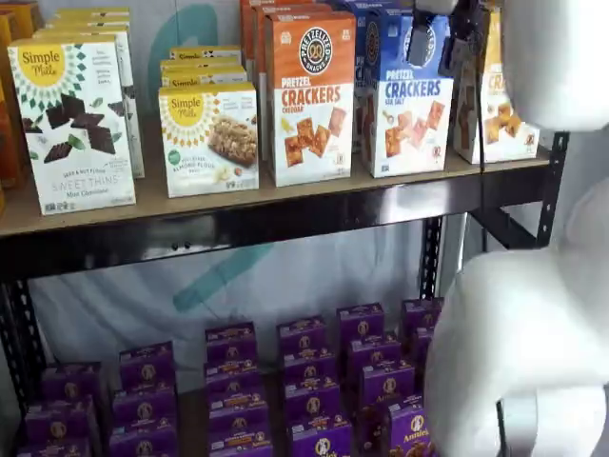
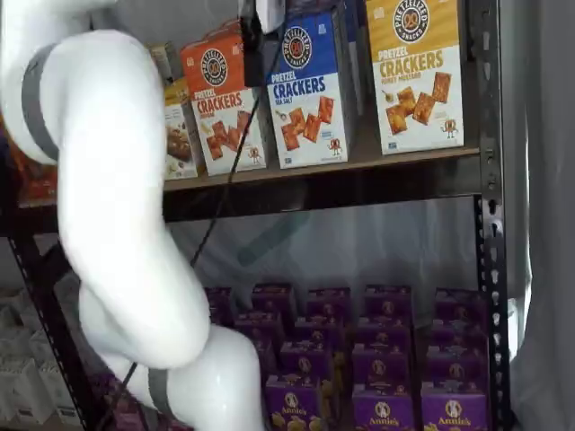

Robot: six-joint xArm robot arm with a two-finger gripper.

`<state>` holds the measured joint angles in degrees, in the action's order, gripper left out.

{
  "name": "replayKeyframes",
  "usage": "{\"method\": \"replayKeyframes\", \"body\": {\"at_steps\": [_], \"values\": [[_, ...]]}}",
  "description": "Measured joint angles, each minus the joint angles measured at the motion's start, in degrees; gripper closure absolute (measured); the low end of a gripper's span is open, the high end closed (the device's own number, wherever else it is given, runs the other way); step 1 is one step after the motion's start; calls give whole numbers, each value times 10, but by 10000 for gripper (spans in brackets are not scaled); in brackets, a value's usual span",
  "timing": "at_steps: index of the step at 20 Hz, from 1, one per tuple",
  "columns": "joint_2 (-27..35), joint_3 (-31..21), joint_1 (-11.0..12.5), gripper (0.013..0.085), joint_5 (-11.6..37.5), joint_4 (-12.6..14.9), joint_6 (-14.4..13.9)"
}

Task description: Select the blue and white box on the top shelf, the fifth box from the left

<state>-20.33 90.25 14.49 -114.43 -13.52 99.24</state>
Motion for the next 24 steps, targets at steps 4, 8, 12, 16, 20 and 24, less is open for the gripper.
{"method": "replayKeyframes", "body": {"at_steps": [4, 8, 12, 16, 20, 24], "values": [[-4, -14, -16, 130, 9, 20, -6], [-17, -36, -17, 130, 28, 12, -8], [-16, -31, -4, 130, 23, -25, -10], [-24, -29, 19, 130, 36, -81, -13], [-25, -15, 31, 130, 47, -109, -18], [-29, -8, 44, 130, 77, -134, -20]]}}
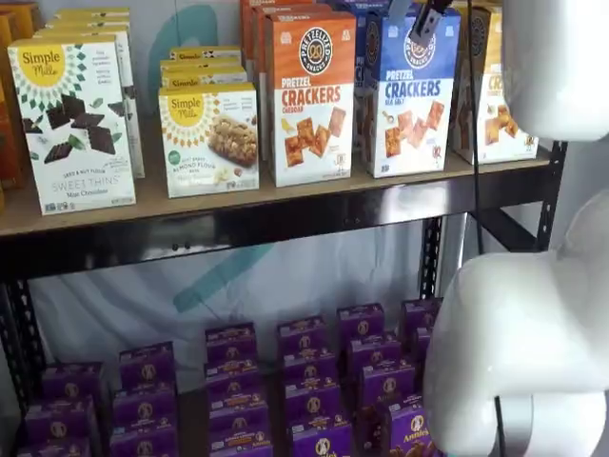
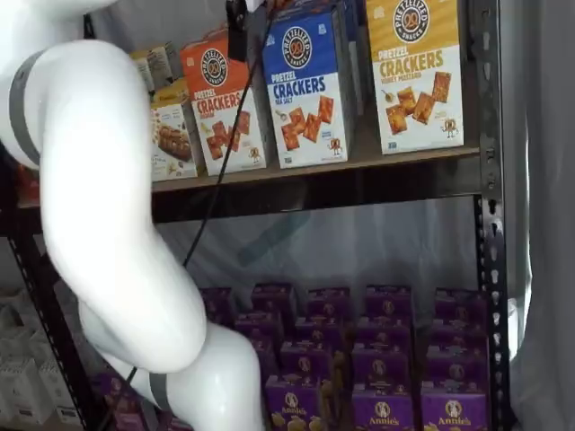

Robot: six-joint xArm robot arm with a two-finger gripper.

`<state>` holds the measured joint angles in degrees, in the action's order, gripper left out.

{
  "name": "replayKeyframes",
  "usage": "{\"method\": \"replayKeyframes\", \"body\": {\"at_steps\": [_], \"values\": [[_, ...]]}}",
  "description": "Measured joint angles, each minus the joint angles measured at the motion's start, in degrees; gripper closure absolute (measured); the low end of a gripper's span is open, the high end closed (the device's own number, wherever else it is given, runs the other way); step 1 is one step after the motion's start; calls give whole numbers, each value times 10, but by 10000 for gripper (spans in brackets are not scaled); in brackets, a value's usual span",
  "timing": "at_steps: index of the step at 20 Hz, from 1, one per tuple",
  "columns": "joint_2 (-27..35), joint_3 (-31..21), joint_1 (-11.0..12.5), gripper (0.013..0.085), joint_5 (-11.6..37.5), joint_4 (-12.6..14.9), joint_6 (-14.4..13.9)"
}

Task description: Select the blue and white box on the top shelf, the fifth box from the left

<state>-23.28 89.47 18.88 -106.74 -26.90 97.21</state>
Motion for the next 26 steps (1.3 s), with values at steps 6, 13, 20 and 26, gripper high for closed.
{"method": "replayKeyframes", "body": {"at_steps": [6, 13, 20, 26], "values": [[-20, -21, 3, 130, 106, -18, 0], [16, -6, -21, 130, 175, 44, 17], [68, 35, -33, 130, 160, 78, 22], [98, 60, -35, 130, 135, 95, 26]]}}
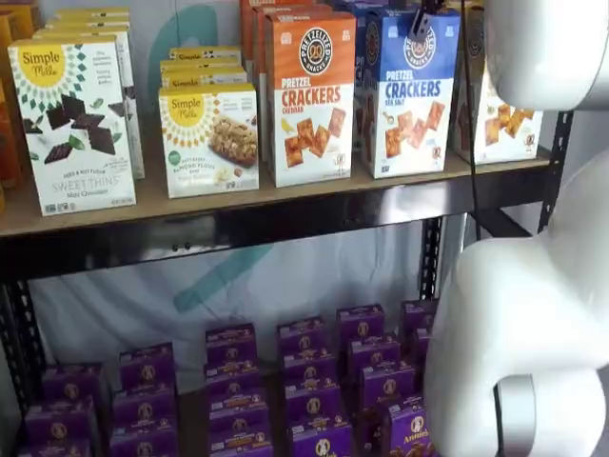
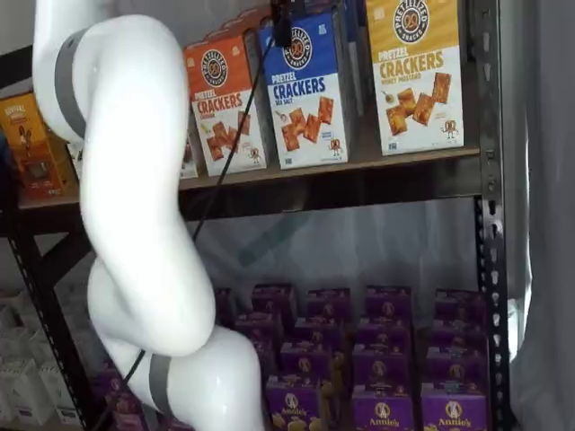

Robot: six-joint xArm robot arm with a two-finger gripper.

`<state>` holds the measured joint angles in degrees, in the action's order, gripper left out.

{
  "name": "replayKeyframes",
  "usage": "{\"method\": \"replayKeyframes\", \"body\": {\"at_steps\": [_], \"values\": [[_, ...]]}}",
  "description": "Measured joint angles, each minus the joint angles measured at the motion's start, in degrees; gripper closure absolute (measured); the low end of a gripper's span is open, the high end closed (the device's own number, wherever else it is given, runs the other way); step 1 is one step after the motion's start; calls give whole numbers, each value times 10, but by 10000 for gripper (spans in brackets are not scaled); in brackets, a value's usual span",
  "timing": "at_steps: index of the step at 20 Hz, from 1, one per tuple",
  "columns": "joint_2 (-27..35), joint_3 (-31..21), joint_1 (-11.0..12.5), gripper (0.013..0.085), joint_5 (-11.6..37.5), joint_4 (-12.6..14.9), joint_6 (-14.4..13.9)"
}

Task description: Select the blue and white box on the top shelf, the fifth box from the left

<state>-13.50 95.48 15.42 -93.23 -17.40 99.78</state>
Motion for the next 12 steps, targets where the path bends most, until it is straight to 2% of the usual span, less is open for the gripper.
{"method": "replayKeyframes", "body": {"at_steps": [7, 12], "values": [[20, 16, 1, 130, -20, 11, 5], [36, 39, -7, 130, -57, 35, 3]]}}
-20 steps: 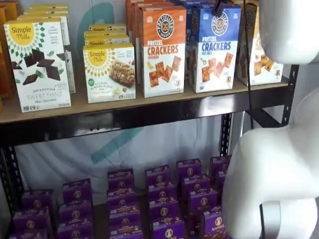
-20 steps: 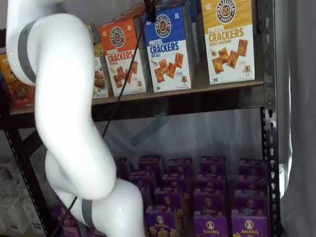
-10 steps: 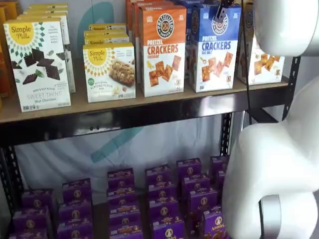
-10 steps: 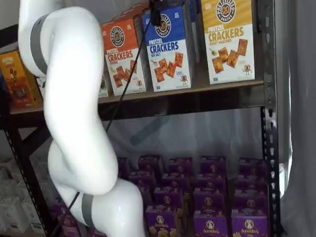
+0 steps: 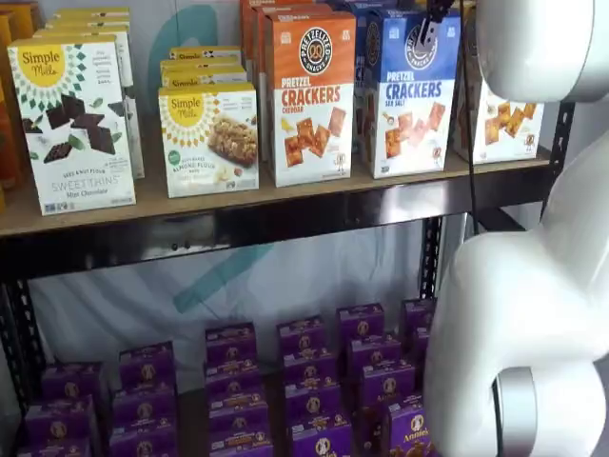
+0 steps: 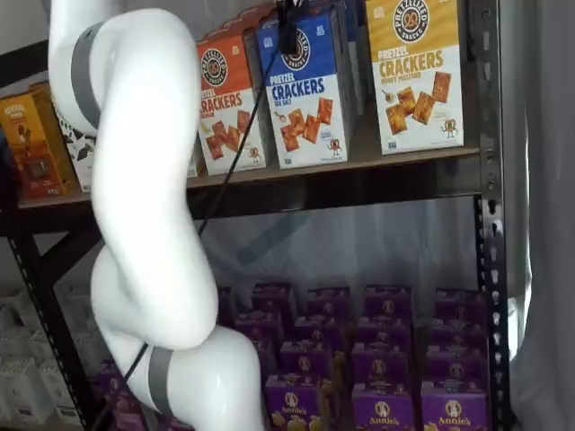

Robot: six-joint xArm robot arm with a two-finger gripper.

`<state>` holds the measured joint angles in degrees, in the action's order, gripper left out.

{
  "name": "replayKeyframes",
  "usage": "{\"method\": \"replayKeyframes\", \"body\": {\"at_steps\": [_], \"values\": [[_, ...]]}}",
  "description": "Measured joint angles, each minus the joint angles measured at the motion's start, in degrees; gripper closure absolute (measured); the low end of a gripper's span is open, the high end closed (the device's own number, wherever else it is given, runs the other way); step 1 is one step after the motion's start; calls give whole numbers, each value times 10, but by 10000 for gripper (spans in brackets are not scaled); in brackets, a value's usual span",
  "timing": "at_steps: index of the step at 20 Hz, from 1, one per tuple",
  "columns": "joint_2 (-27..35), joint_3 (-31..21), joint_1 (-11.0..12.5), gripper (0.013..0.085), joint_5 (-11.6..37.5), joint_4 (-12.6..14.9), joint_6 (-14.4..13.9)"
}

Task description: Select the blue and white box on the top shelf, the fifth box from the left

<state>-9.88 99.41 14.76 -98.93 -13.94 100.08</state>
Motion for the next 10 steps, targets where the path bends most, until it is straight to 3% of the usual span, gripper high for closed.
{"method": "replayKeyframes", "body": {"at_steps": [6, 10], "values": [[-7, -16, -16, 130, 0, 25, -6], [-10, -23, -21, 130, 1, 27, -10]]}}
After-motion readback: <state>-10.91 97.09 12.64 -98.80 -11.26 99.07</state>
